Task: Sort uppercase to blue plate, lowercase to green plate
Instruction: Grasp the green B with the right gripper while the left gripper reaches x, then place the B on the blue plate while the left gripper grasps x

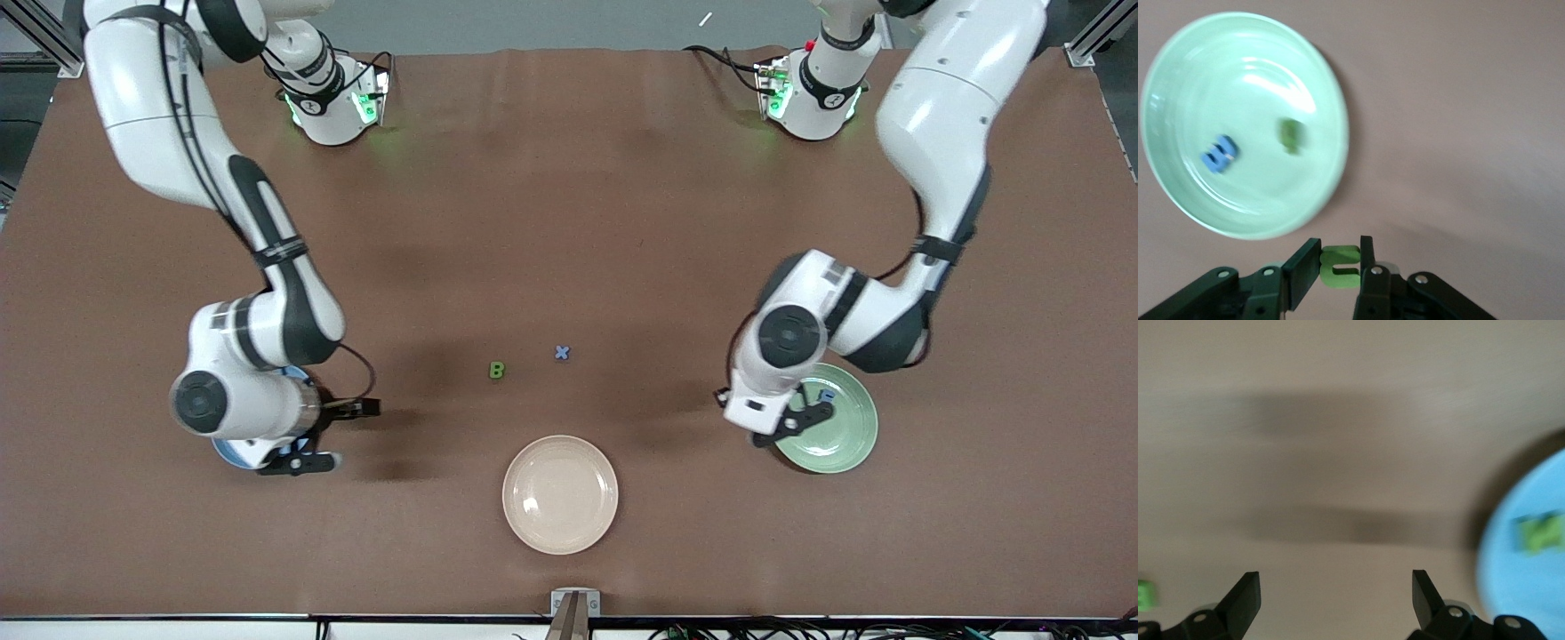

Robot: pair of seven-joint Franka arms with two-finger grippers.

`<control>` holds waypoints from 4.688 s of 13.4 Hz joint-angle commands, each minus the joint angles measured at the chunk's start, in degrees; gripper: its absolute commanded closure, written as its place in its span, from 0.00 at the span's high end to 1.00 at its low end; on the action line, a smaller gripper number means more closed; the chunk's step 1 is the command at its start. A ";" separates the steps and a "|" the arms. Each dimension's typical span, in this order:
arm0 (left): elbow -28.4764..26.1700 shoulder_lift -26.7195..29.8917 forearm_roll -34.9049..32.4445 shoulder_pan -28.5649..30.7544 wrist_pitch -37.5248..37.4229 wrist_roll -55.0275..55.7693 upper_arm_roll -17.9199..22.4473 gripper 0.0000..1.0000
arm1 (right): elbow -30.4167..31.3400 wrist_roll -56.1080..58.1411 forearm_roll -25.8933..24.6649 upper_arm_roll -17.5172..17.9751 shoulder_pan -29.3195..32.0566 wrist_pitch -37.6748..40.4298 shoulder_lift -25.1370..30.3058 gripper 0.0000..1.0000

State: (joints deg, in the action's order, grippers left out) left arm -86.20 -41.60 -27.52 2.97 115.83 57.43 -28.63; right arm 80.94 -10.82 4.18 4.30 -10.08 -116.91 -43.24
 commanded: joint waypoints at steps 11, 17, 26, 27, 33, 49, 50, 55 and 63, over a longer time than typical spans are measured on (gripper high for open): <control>-4.33 0.03 0.37 4.34 2.21 9.42 -4.05 1.00 | 8.79 -24.60 -1.10 -0.52 -17.25 -15.72 -0.26 0.90; -2.48 -4.09 0.54 -8.22 12.30 27.89 -5.13 0.93 | 9.59 -24.60 -3.65 -0.96 -18.83 -16.59 -0.61 0.64; 10.42 -12.79 1.24 -29.40 17.24 37.65 6.18 0.69 | 10.21 -24.69 -3.57 -0.87 -18.57 -17.39 -0.61 0.12; 11.92 -13.76 2.03 -31.08 17.24 41.41 7.78 0.65 | 10.12 -24.60 -3.56 -0.87 -17.96 -17.04 -0.35 0.06; 12.46 -13.94 6.87 -31.53 17.50 54.69 8.23 0.65 | 4.41 -10.14 -3.57 -1.31 -5.23 -6.07 1.40 0.04; 12.82 -14.39 16.45 -32.33 15.13 70.19 8.23 0.65 | 2.99 31.03 -2.95 -1.31 18.08 2.65 0.18 0.20; 12.82 -14.65 16.54 -32.41 15.13 70.02 8.23 0.65 | 3.69 31.03 -2.95 -1.31 18.26 2.39 0.09 0.29; 12.82 -15.97 16.36 -33.55 19.42 70.01 8.41 0.64 | 3.97 31.12 -2.86 -1.31 18.61 2.56 -0.26 0.89; 12.03 -15.88 15.57 -33.47 19.88 68.97 9.11 0.21 | 0.79 29.29 -2.78 -0.87 18.87 2.82 11.04 1.00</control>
State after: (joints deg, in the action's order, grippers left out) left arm -74.09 -57.10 -11.91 -29.94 135.00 126.78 -20.61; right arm 79.32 19.50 1.25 2.12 7.85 -115.27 -39.06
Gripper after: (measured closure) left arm 0.648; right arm 0.000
